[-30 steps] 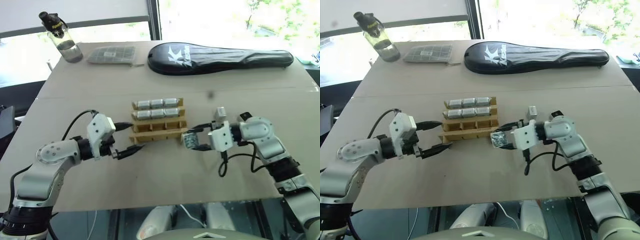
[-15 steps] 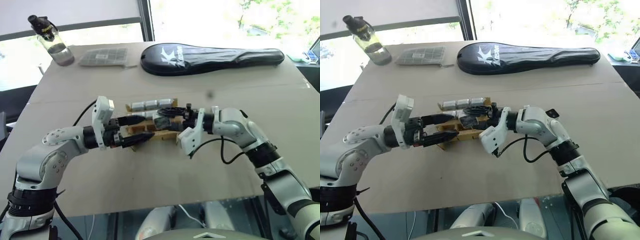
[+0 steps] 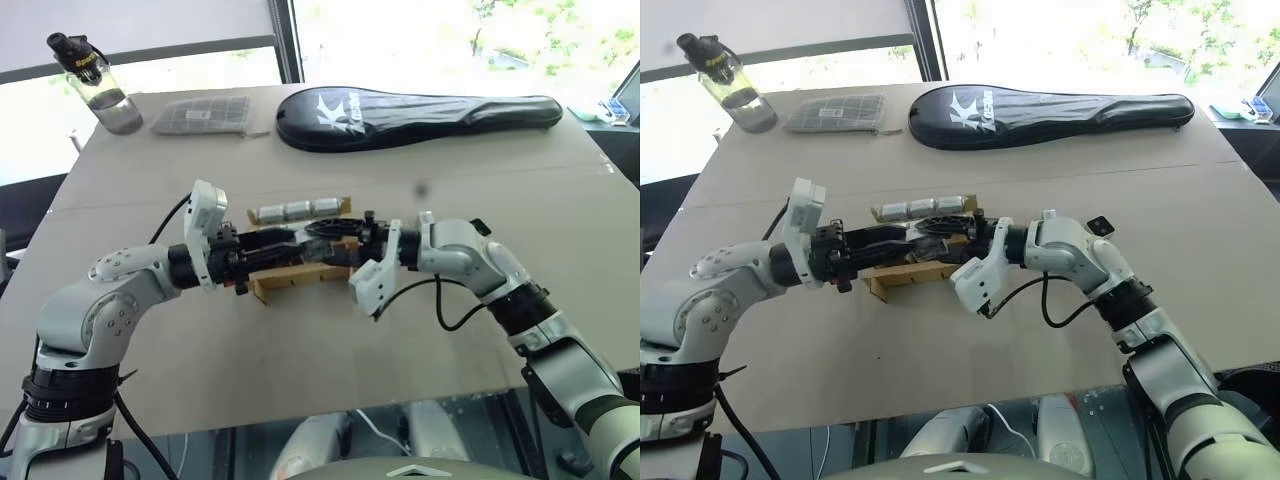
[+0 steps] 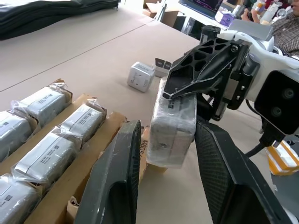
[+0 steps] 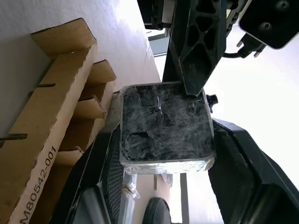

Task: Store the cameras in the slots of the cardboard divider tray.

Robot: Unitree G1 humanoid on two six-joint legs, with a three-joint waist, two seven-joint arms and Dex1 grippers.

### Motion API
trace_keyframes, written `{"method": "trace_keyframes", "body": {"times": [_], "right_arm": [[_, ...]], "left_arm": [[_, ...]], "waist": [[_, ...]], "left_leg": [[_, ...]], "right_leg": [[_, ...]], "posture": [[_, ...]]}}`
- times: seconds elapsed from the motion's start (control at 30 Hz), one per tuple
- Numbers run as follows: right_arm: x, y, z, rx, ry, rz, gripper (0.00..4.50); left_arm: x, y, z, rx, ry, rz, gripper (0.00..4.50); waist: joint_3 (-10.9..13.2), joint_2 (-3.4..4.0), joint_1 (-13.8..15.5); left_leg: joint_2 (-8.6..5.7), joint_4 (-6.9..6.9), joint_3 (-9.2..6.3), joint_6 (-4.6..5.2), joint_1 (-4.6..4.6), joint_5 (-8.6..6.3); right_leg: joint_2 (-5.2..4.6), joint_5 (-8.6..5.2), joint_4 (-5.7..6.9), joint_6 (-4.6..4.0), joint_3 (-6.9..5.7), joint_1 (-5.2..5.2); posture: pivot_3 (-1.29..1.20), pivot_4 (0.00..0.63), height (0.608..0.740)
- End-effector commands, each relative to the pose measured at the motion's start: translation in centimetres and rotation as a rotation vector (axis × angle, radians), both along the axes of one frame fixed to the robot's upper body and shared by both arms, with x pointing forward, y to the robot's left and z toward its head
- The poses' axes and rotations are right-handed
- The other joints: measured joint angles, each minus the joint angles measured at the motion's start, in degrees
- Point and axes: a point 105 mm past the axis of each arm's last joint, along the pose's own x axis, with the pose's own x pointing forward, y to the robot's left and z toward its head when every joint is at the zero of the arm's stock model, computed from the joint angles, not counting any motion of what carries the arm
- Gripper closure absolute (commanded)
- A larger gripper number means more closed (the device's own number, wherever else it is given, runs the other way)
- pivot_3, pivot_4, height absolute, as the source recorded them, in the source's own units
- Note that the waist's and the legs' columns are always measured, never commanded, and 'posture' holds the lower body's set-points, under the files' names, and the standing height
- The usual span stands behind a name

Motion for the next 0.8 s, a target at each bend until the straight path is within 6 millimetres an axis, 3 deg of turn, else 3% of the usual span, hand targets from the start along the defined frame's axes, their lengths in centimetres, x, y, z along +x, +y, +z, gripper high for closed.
{"method": "trace_keyframes", "body": {"times": [0.03, 0.4, 0.43, 0.5, 0.63, 0.8], "right_arm": [[-1.1, 0.9, 1.9, 0.059, -0.046, 0.063, 2.53], [-1.7, 1.5, 2.2, 0.064, -0.053, 0.107, 2.53], [-1.7, 1.5, 2.2, 0.064, -0.052, 0.107, 2.53], [-1.6, 1.4, 2.2, 0.065, -0.044, 0.101, 2.53], [-1.8, 1.4, 2.1, 0.069, -0.020, 0.107, 2.53], [-1.6, 0.9, 1.2, 0.080, 0.134, 0.077, 0.28]], "left_arm": [[0.1, 0.2, 0.9, -0.010, -0.041, 0.007, 2.72], [0.0, 0.0, 1.1, -0.016, -0.038, -0.010, 2.72], [-0.1, 0.0, 1.2, -0.019, -0.038, -0.012, 3.26], [0.0, 0.0, 1.2, -0.021, -0.039, -0.012, 3.79], [0.0, 0.1, 1.2, -0.017, -0.045, -0.008, 3.78], [0.6, 0.4, 1.4, 0.011, -0.097, 0.011, 3.78]], "waist": [[0.0, 0.00, 0.0], [0.0, 0.00, 0.0], [0.0, 0.00, 0.0], [0.0, 0.00, 0.0], [0.0, 0.00, 0.0], [0.0, -0.01, 0.0]], "left_leg": [[0.00, 0.00, 0.01, 0.00, 0.00, 0.00], [0.01, 0.00, 0.01, 0.00, 0.00, 0.00], [0.01, 0.00, 0.01, 0.00, 0.00, 0.00], [0.01, 0.00, 0.01, 0.00, 0.00, 0.00], [0.02, 0.00, 0.01, 0.00, 0.00, 0.00], [0.06, 0.01, 0.02, -0.01, 0.00, 0.00]], "right_leg": [[0.00, 0.00, 0.00, 0.00, 0.01, 0.00], [0.02, 0.00, 0.00, -0.01, 0.01, 0.00], [0.02, 0.01, 0.00, -0.01, 0.01, 0.00], [0.01, 0.01, 0.00, -0.01, 0.02, 0.00], [0.03, 0.01, 0.00, -0.01, 0.02, 0.00], [-0.15, 0.01, 0.00, -0.02, 0.03, 0.01]], "posture": [[0.00, 0.150, 0.740], [0.00, 0.150, 0.740], [0.00, 0.150, 0.740], [0.00, 0.150, 0.740], [0.00, 0.150, 0.740], [0.00, 0.150, 0.740]]}}
